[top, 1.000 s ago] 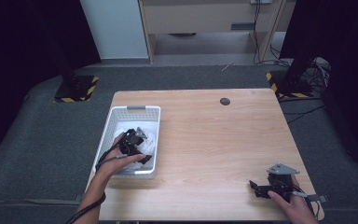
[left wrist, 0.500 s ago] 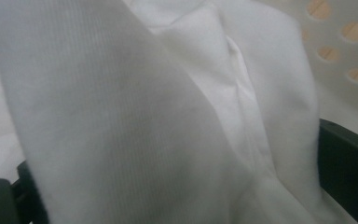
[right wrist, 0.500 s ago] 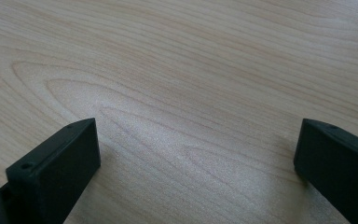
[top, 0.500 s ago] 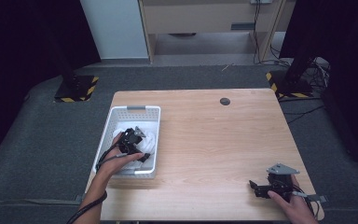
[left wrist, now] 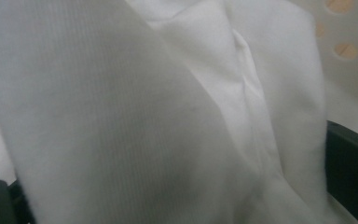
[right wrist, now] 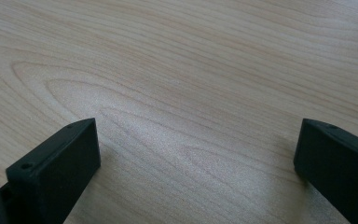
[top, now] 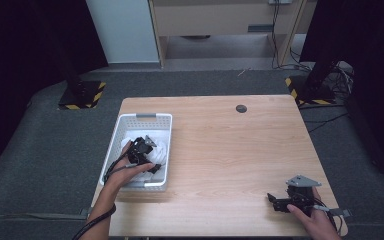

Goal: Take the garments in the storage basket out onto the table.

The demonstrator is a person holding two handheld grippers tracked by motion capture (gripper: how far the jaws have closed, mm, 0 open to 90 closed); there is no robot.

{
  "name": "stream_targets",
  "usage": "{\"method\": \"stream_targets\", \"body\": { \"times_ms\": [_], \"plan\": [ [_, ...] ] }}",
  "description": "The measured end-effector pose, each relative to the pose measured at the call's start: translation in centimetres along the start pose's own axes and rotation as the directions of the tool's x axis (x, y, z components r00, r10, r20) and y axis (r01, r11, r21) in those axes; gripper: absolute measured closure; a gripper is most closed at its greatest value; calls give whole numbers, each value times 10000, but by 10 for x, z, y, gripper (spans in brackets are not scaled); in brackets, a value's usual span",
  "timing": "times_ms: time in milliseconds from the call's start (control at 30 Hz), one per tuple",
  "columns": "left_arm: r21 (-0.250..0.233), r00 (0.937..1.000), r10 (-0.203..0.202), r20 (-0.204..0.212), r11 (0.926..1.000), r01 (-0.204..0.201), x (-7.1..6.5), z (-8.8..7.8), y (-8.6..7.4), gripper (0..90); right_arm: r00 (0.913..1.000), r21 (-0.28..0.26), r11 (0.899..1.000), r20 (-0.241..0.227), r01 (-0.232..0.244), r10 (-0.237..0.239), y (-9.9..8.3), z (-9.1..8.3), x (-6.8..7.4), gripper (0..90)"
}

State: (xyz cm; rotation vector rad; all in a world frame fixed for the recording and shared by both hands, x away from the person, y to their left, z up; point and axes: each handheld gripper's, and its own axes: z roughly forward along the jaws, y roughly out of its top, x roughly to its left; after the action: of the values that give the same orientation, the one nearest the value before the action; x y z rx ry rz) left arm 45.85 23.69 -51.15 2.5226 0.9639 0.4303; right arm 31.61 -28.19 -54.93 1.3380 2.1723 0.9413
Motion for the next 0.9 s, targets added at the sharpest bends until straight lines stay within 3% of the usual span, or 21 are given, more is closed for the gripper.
{"method": "stream_targets", "body": {
  "times_ms": [133, 567, 733, 800, 833, 900],
  "plan": [
    [-157, 9993, -302, -201, 9994, 299, 4, 0, -1, 3, 10000, -2, 10000, 1, 1, -1, 0, 0, 0, 5],
    [-123, 9960, -864, 214, 9962, 867, 4, 4, -1, 0, 10000, 0, 10000, 4, 0, 0, 0, 0, 0, 5],
    [1, 9961, -777, 410, 9970, 777, 1, 3, 0, 20, 10000, 0, 10000, 4, 0, 0, 0, 0, 0, 5],
    [-11, 9970, -628, 442, 9980, 629, 0, 1, 0, 54, 10000, 0, 10000, 2, -3, 3, 0, 0, 0, 5],
    [-75, 9969, -509, 605, 9986, 515, -1, -2, 0, 128, 10000, 2, 10000, 3, -4, 4, 0, 0, 0, 5],
    [-77, 9971, -442, 623, 9990, 448, -1, -3, -1, 143, 10000, 0, 10000, 3, 0, 0, 0, 0, 0, 5]
  ]
}}
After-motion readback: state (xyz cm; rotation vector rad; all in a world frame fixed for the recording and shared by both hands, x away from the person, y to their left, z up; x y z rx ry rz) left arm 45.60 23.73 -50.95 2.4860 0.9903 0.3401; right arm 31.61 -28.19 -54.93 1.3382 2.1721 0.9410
